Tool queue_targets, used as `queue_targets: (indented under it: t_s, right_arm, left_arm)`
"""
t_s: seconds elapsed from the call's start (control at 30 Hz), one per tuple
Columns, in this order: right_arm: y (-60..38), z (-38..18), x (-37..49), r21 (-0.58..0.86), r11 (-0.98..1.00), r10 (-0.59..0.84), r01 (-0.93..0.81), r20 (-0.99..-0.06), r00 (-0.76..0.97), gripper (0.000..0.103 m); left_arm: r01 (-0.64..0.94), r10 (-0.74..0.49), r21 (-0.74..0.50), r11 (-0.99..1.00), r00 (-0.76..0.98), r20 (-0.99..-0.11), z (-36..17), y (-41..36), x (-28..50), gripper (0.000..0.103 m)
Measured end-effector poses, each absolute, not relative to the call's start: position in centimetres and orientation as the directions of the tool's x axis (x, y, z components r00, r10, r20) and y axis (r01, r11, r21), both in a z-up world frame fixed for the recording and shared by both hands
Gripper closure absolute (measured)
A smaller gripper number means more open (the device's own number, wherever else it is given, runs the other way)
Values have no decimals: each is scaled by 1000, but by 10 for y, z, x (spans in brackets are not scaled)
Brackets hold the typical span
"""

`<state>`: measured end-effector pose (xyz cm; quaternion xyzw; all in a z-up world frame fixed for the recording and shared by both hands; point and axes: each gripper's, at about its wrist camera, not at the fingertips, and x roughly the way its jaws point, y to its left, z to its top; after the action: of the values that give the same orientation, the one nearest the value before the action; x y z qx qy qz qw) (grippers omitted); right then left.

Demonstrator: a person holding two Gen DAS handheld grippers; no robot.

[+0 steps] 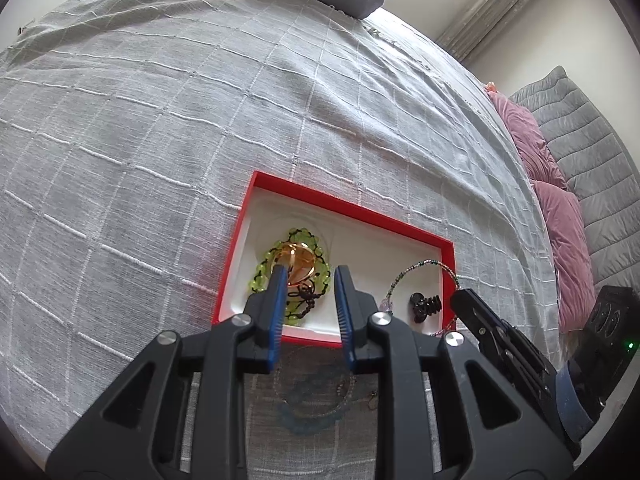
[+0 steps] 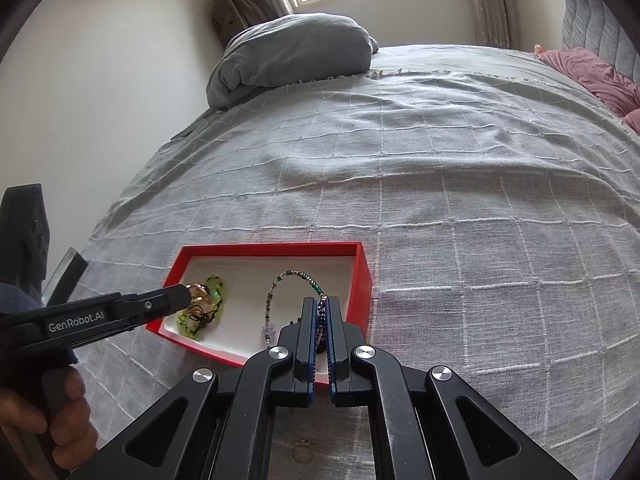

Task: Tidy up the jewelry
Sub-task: 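Drop the gold ring into the red box with the left tool while the right tool drops the beaded bracelet, then move both open tools back toward the remaining bracelets beside the box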

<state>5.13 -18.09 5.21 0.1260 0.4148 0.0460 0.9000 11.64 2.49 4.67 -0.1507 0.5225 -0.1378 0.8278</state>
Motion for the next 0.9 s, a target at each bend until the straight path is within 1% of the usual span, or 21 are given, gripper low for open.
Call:
queue_targets:
  t_s: [0.13,0.23,0.3,0.53,0.57,0.63,0.67,0.7,0.9]
  right_arm:
    - [-185,49,53,295,955,210,29,-742,636,98]
    - [-187,50,51,301,953,212,32,-740,639,96]
    - [-188,51,50,299,953,207,37,-737,644,86]
    - [-196,54,43,341,938,221,64,-732,645,85]
    - [-197,55,40,351,934,229,65,-729,645,84]
    - [-198,58,32,355,933,235,59,-725,647,74]
    - [-197,59,27,350,935,233,55,-725,648,63]
    - [-196,60,23,343,938,230,50,-726,648,58]
    - [-191,54,7,315,949,234,27,-756,612,58]
  left_arm:
    - [69,-387,-395,916,413,-824,47,25,114,77]
    - [69,-393,-402,913,413,-822,47,27,112,77]
    - [69,-396,-406,911,417,-818,49,30,109,76]
    - [62,-402,-417,907,426,-811,53,40,100,75]
    - [63,-403,-418,906,423,-811,53,42,97,75]
    - [67,-410,-423,904,419,-810,54,45,92,75]
    - [72,-414,-424,903,418,-809,54,45,88,75]
    - [78,-417,-425,902,416,-808,55,45,85,75]
    - [133,-410,-390,911,396,-822,54,39,67,74]
